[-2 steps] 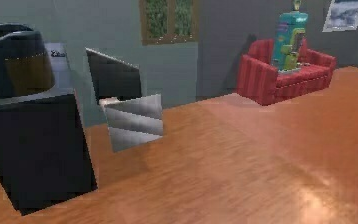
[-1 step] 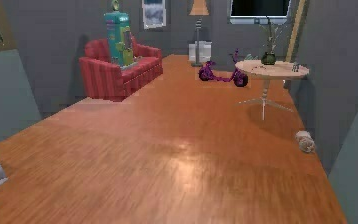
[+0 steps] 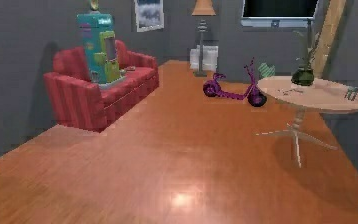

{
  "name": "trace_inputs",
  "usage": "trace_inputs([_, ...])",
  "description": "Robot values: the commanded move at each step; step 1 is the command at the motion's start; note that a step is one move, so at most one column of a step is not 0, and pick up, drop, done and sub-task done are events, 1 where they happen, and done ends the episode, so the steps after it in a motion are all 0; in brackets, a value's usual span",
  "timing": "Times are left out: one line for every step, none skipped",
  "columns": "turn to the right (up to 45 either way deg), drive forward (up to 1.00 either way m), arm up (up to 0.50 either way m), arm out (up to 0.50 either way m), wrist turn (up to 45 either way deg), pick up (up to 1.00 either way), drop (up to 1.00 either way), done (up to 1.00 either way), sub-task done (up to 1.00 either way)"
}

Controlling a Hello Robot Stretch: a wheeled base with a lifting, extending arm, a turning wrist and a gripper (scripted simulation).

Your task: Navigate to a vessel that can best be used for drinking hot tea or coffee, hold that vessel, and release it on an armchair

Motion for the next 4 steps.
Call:
trace_inputs([0.0, 1.0, 0.0, 0.0, 0.0, 0.0, 0.0, 0.0, 0.0])
trace_inputs([3.0, 0.0, 0.0, 0.0, 0.0, 0.0, 0.0, 0.0, 0.0])
trace_inputs([0.0, 1.0, 0.0, 0.0, 0.0, 0.0, 0.0, 0.0, 0.0])
trace_inputs([0.0, 1.0, 0.0, 0.0, 0.0, 0.0, 0.0, 0.0, 0.0])
